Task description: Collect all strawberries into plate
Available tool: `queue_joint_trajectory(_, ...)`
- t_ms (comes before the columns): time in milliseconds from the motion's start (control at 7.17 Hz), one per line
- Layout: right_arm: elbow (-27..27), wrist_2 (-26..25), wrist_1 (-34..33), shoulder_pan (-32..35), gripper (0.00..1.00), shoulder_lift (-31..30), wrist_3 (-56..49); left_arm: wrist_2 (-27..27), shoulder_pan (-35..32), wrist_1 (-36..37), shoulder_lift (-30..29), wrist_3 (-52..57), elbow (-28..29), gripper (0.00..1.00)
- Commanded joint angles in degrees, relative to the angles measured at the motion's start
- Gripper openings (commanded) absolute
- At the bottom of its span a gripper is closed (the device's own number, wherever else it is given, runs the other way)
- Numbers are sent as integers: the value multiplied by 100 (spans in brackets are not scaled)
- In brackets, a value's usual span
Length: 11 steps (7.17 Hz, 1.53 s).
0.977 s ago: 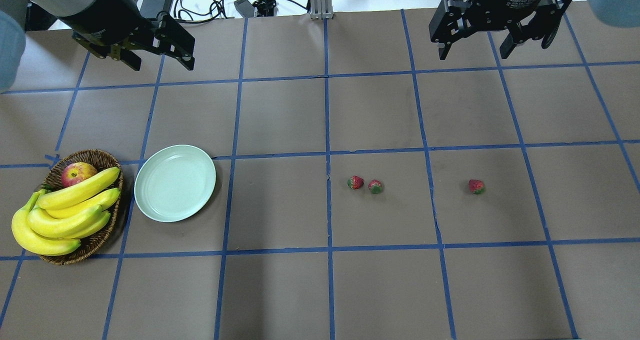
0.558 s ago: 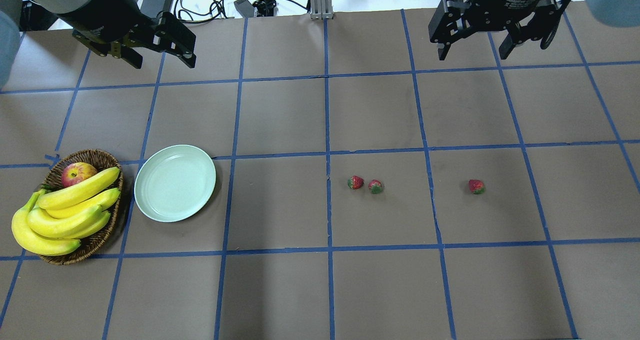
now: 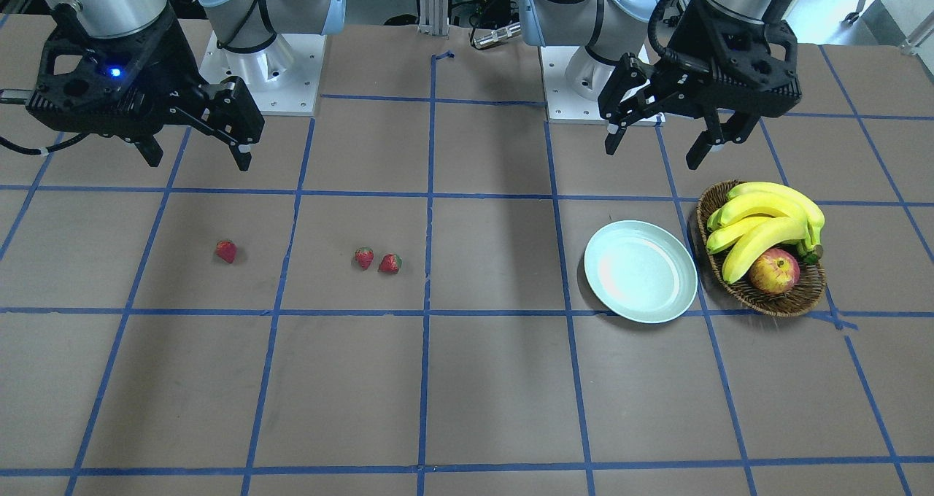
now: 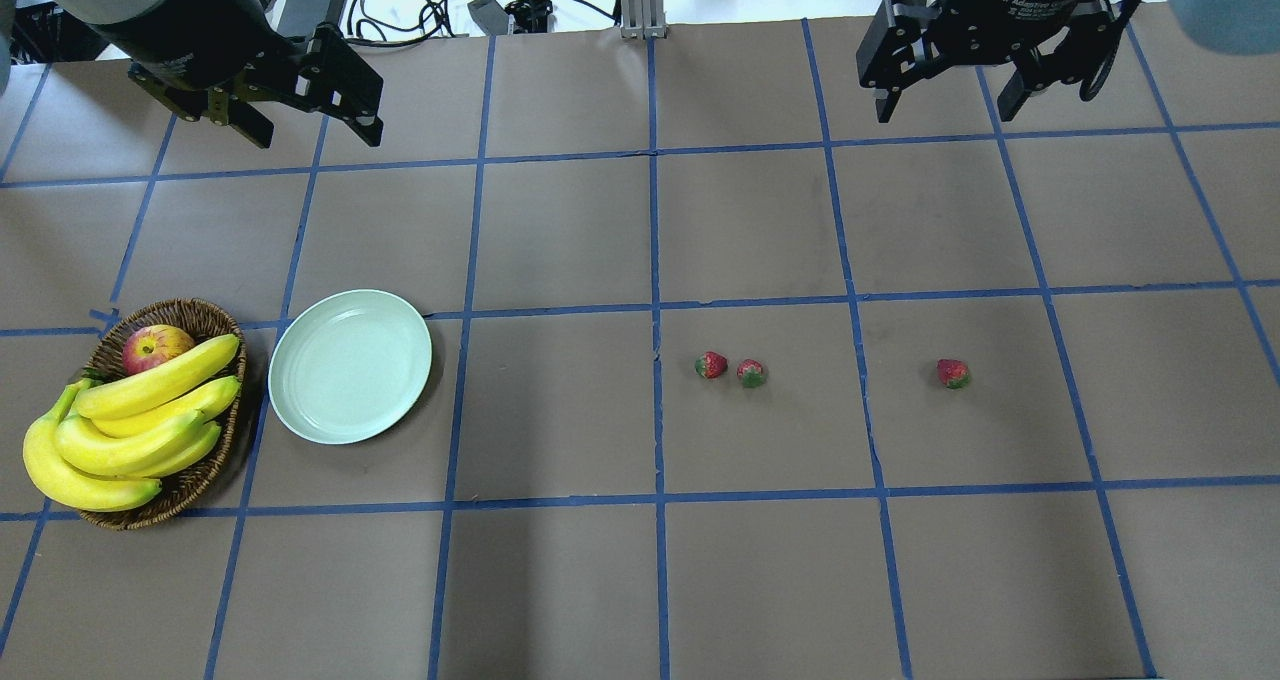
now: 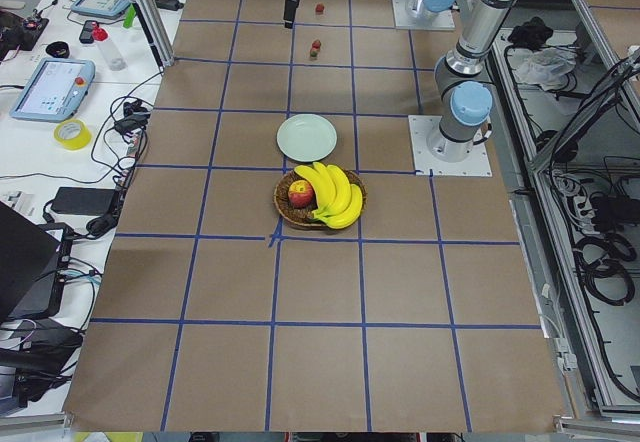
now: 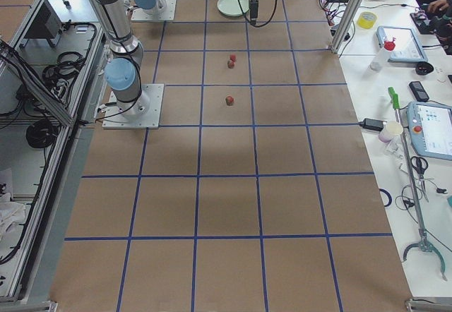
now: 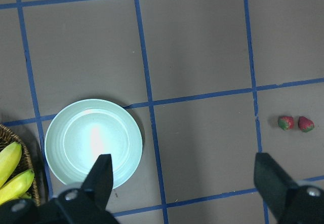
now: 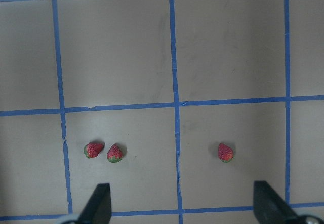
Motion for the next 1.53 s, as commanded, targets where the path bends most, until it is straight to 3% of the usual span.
queue_joint_trajectory(0, 3, 8, -1, 0, 100, -8, -4, 41, 14, -158, 77, 22, 44, 100)
queue_joint_trajectory(279, -5, 17, -9, 8, 100, -17, 14, 94, 23, -97, -1, 31, 36, 100)
queue_joint_trajectory(419, -5, 17, -1, 8, 100, -17, 5, 390, 23, -114, -10, 57, -60, 100)
queue_joint_trajectory(1395, -5, 17, 8, 17, 100, -17, -48, 437, -12, -123, -62, -4, -79, 100)
